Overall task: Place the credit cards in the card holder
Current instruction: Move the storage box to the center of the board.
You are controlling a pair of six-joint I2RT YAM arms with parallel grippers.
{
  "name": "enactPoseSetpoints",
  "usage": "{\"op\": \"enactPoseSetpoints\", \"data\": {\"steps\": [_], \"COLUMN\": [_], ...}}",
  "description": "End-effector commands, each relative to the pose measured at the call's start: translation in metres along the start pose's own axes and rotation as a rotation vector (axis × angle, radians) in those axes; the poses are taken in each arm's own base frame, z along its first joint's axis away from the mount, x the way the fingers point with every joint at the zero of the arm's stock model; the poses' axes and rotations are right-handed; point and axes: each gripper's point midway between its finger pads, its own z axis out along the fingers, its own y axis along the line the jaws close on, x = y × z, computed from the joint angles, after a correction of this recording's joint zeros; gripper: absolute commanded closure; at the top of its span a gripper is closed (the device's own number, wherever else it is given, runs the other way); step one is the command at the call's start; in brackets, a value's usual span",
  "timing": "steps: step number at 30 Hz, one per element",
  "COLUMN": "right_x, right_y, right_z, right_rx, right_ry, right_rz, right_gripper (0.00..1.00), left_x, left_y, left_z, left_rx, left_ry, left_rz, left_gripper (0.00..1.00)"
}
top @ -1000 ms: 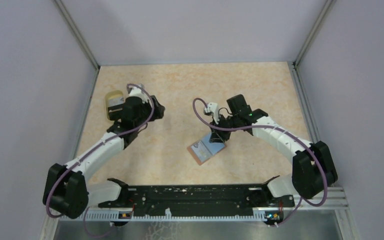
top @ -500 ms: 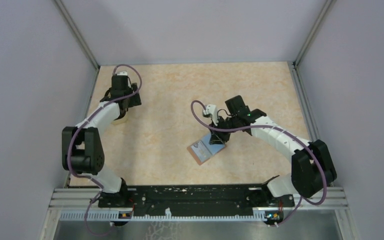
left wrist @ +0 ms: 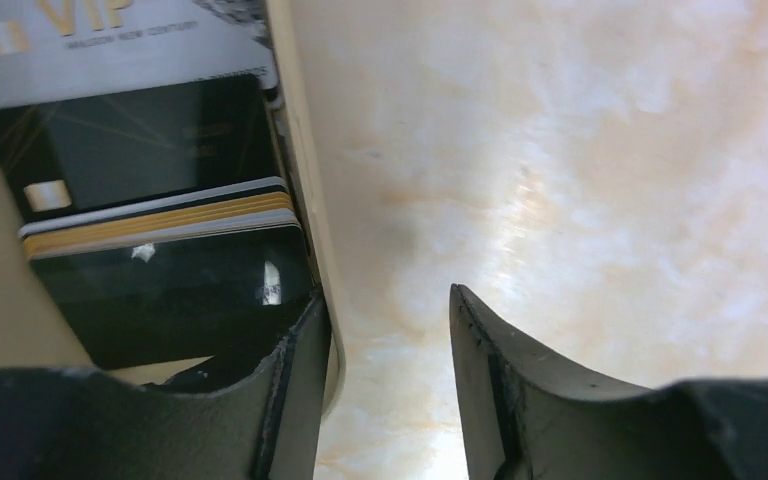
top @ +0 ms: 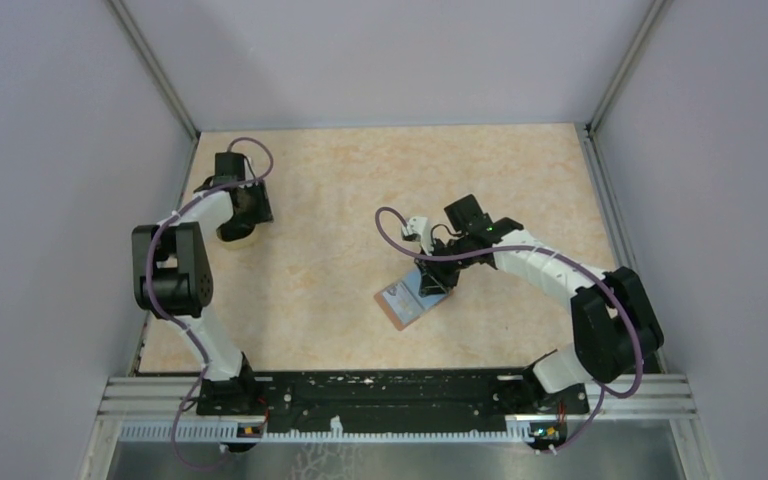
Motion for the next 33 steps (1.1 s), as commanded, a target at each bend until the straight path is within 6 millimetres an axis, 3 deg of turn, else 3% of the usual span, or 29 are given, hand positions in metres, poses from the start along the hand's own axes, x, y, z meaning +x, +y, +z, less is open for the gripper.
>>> {"op": "enactPoseSetpoints", "data": {"steps": [1,4,12,15,18,20,24,27,30,33], "right_x": [-0.019,-0.019,-0.018,-0.016,-0.015,-0.015,-0.015,-0.014,-0.013,-0.013], "right_y": [0.000,0.000,0.000,0.000,0.000,0.000,-0.001,-0.001,-0.001,-0.001], "right_z": [-0.003,-0.003,-0.002,-0.001,-0.001,-0.001,-0.001,0.000,0.000,0.000], "right_rx": [-0.002,-0.004,-0.008,-0.014,-0.013,-0.012,-0.012,-0.018,-0.019,-0.017], "right_ry": [-0.034,-0.033,-0.030,-0.023,-0.019,-0.019,-0.017,-0.010,-0.010,-0.008], "right_rz": [-0.058,-0.057,-0.057,-0.054,-0.052,-0.053,-0.051,-0.049,-0.048,-0.049], "right_gripper": [0.72,0.72,0.72,0.72,0.71,0.71,0.71,0.71,0.71,0.71], "left_x": [0.015,0.021,0.063,0.076,0.078,0.070,0.035,0.016,0.021,0.039], "left_y": [-0.042,-0.062,-0.113,-0.146,-0.162,-0.161,-0.141,-0.120,-0.110,-0.101], "left_z": [-0.016,-0.030,-0.062,-0.076,-0.088,-0.096,-0.112,-0.108,-0.091,-0.073], "left_rx": [0.229,0.343,0.652,0.758,0.812,0.801,0.662,0.536,0.494,0.492], "left_ry": [0.095,0.114,0.168,0.194,0.188,0.149,-0.006,-0.092,-0.076,0.027], "left_rz": [-0.061,-0.109,-0.189,-0.139,-0.111,-0.090,0.040,0.177,0.326,0.481], "left_gripper": [0.48,0.48,0.43,0.43,0.42,0.42,0.38,0.33,0.32,0.32]}}
